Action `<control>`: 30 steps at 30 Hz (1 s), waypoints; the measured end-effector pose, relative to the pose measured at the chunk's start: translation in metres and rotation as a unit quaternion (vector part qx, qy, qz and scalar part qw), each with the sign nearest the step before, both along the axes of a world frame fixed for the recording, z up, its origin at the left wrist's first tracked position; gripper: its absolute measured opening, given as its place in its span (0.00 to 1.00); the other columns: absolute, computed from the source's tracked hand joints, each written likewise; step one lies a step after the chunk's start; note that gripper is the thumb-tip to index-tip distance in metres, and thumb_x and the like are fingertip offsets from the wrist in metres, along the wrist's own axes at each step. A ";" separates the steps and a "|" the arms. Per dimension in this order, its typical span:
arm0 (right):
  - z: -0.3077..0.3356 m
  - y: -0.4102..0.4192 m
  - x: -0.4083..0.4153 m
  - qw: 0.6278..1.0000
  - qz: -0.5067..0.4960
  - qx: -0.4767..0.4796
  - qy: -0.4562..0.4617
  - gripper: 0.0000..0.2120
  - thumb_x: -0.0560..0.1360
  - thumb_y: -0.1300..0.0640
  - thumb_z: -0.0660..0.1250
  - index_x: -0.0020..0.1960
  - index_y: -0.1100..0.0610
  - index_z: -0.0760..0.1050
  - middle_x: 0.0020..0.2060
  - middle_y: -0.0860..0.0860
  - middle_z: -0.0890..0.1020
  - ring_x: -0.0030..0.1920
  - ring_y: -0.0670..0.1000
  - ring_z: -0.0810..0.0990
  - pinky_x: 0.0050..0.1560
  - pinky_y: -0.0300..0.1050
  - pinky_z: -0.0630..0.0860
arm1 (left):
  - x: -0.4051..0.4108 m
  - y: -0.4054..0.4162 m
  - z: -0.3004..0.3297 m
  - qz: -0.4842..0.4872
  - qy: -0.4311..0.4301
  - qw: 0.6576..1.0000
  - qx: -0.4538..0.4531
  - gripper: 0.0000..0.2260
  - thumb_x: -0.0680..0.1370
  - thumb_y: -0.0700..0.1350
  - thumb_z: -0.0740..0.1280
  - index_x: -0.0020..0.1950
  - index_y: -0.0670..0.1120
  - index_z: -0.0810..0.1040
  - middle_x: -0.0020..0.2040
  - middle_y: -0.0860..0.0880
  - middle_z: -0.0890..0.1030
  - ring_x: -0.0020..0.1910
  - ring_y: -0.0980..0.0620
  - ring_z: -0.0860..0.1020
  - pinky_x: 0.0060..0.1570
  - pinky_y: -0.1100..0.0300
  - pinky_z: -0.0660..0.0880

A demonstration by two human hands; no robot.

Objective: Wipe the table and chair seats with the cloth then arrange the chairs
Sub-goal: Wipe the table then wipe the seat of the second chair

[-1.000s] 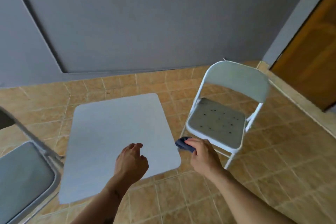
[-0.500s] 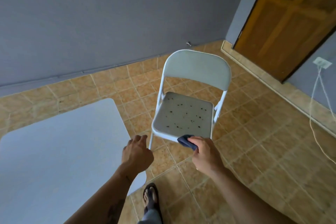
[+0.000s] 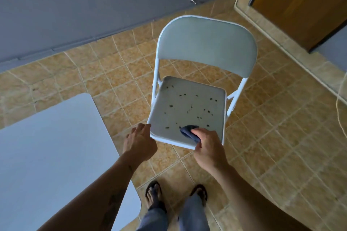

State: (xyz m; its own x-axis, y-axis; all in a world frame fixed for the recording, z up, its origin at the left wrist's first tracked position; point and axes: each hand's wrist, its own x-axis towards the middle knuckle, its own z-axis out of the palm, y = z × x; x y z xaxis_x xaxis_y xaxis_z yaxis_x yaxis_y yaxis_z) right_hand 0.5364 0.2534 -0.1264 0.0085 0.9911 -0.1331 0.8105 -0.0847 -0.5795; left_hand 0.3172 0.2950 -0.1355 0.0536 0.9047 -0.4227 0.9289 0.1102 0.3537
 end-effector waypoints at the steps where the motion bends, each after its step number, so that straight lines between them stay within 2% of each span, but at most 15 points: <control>1: -0.011 0.008 -0.003 1.000 0.004 0.004 -0.001 0.23 0.70 0.62 0.57 0.60 0.45 0.76 0.52 0.39 0.80 0.52 0.48 0.77 0.49 0.47 0.80 | 0.001 0.010 -0.013 -0.008 0.000 1.000 0.002 0.28 0.75 0.47 0.61 0.75 0.50 0.63 0.73 0.49 0.68 0.70 0.45 0.67 0.68 0.47 0.68; 5: -0.071 0.042 -0.020 0.999 0.016 0.047 -0.009 0.24 0.70 0.67 0.64 0.63 0.50 0.76 0.60 0.44 0.78 0.55 0.51 0.73 0.54 0.48 0.76 | 0.009 0.051 -0.089 -0.035 -0.011 0.999 -0.017 0.30 0.75 0.46 0.63 0.77 0.49 0.60 0.77 0.49 0.61 0.73 0.44 0.64 0.71 0.47 0.65; 8: -0.133 0.068 -0.034 0.997 0.060 0.022 -0.045 0.27 0.69 0.62 0.66 0.66 0.48 0.71 0.66 0.46 0.73 0.62 0.53 0.70 0.61 0.51 0.71 | 0.015 0.079 -0.149 0.000 -0.049 0.999 -0.005 0.31 0.74 0.46 0.59 0.78 0.47 0.60 0.79 0.48 0.58 0.74 0.43 0.62 0.71 0.48 0.65; 11: -0.195 0.084 -0.045 0.982 0.127 -0.016 -0.140 0.33 0.65 0.54 0.69 0.70 0.47 0.66 0.72 0.50 0.66 0.71 0.58 0.62 0.66 0.59 0.62 | 0.015 0.095 -0.201 0.021 -0.093 0.993 0.072 0.32 0.70 0.45 0.54 0.75 0.42 0.67 0.77 0.44 0.63 0.73 0.41 0.67 0.71 0.48 0.68; 14: -0.238 0.084 -0.050 0.969 0.190 -0.010 -0.160 0.36 0.67 0.52 0.69 0.73 0.52 0.64 0.76 0.54 0.63 0.74 0.61 0.59 0.71 0.64 0.55 | 0.014 0.094 -0.236 0.027 -0.106 0.983 0.145 0.25 0.74 0.45 0.54 0.70 0.42 0.74 0.74 0.46 0.70 0.70 0.46 0.72 0.68 0.55 0.69; 18: -0.258 0.077 -0.038 0.967 0.197 0.032 -0.161 0.34 0.71 0.52 0.65 0.75 0.55 0.62 0.76 0.54 0.62 0.75 0.58 0.59 0.71 0.62 0.57 | 0.020 0.082 -0.255 0.026 -0.116 0.974 0.195 0.23 0.77 0.45 0.57 0.72 0.42 0.72 0.75 0.47 0.67 0.74 0.58 0.60 0.71 0.56 0.64; 20: -0.258 0.076 -0.030 0.966 0.199 0.035 -0.159 0.33 0.71 0.52 0.62 0.75 0.56 0.62 0.77 0.54 0.62 0.75 0.57 0.59 0.70 0.60 0.58 | 0.021 0.079 -0.261 0.017 -0.123 0.971 0.204 0.24 0.77 0.44 0.57 0.73 0.41 0.70 0.76 0.46 0.66 0.75 0.56 0.58 0.74 0.55 0.61; 22: -0.255 0.074 -0.015 0.966 0.194 0.032 -0.168 0.34 0.69 0.55 0.65 0.74 0.56 0.63 0.76 0.53 0.63 0.75 0.56 0.61 0.69 0.59 0.60 | 0.018 0.077 -0.265 -0.010 -0.108 0.973 0.205 0.25 0.77 0.44 0.57 0.74 0.41 0.68 0.76 0.45 0.64 0.76 0.53 0.56 0.75 0.54 0.58; 26: -0.247 0.070 0.065 0.970 0.081 0.004 -0.229 0.33 0.66 0.59 0.69 0.72 0.56 0.69 0.73 0.53 0.70 0.70 0.57 0.67 0.65 0.59 0.67 | 0.012 0.081 -0.265 -0.040 -0.073 0.978 0.192 0.28 0.74 0.45 0.56 0.75 0.42 0.66 0.77 0.46 0.62 0.78 0.52 0.54 0.75 0.55 0.56; 28: -0.242 0.066 0.114 0.970 -0.002 -0.004 -0.243 0.32 0.63 0.65 0.70 0.68 0.59 0.74 0.69 0.55 0.74 0.66 0.60 0.71 0.59 0.60 0.72 | 0.013 0.081 -0.264 -0.044 -0.064 0.978 0.193 0.28 0.74 0.45 0.57 0.75 0.42 0.66 0.77 0.46 0.62 0.78 0.51 0.56 0.74 0.54 0.58; 30: -0.240 0.064 0.139 0.972 -0.043 -0.006 -0.232 0.32 0.61 0.71 0.70 0.65 0.62 0.76 0.66 0.57 0.77 0.62 0.62 0.73 0.57 0.61 0.76 | 0.015 0.079 -0.265 -0.041 -0.063 0.977 0.197 0.29 0.74 0.46 0.56 0.75 0.43 0.66 0.77 0.46 0.62 0.78 0.50 0.57 0.73 0.54 0.59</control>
